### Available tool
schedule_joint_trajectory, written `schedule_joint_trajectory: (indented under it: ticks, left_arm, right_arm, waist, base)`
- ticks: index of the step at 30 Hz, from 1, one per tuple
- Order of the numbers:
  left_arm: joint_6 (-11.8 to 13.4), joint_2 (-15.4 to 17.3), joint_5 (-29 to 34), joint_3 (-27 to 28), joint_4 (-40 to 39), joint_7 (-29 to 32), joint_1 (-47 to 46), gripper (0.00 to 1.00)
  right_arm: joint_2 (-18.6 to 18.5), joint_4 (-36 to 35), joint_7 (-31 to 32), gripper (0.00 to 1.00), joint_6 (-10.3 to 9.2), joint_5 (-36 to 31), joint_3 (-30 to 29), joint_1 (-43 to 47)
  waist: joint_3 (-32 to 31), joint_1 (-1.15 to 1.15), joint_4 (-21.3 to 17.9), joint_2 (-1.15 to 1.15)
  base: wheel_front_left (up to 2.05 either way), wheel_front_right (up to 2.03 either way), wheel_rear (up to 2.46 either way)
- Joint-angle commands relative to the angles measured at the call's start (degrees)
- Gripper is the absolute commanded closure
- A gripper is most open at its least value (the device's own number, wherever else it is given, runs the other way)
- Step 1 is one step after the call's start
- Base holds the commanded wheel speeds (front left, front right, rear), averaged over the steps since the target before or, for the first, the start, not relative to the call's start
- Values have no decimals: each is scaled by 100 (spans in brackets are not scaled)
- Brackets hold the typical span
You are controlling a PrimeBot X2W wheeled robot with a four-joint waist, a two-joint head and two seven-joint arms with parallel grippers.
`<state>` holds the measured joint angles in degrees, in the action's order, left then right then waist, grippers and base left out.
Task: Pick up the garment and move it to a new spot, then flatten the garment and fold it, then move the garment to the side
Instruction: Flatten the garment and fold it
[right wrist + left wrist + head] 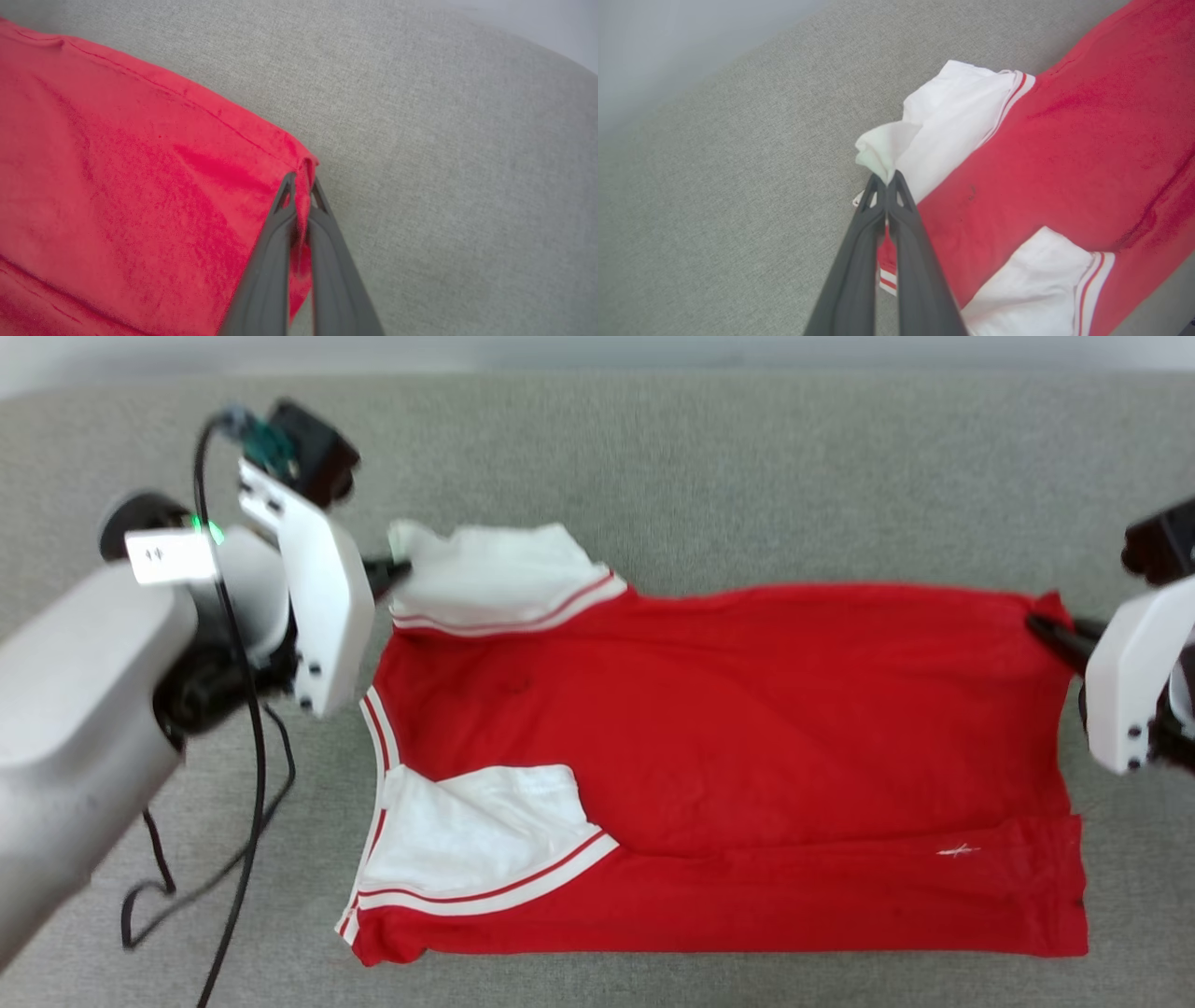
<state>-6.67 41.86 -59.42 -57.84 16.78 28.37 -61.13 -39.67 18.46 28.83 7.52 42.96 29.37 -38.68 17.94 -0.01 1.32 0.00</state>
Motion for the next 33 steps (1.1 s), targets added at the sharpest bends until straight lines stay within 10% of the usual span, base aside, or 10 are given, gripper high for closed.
schedule_joint_trajectory:
  ticks: [1, 19, 32, 33]
  left_arm:
    - [58, 62, -43, -37, -111, -49, 202, 100]
    - [771, 938, -288, -509, -1481, -460, 2206, 100]
    - [931, 671, -489, -704, -1053, -870, 2946, 100]
    - [951, 657, -474, -672, -1006, -949, 2948, 43]
  right_arm:
    - [-66, -57, -71, 100, -7, 49, 3, 195]
    - [-232, -710, -409, 100, -7, 279, -333, 2157]
    - [44, -299, -256, 100, -7, 211, -190, 2710]
    - [78, -257, -315, 62, -8, 205, -203, 2697]
  waist:
    - [-246, 1, 14, 0]
    - [-939, 1, -9, 0]
    - [-813, 1, -32, 0]
    - [-814, 1, -29, 0]
  base:
    - [0, 0, 0]
    - [0, 0, 0]
    - [0, 0, 0]
    - [0, 0, 0]
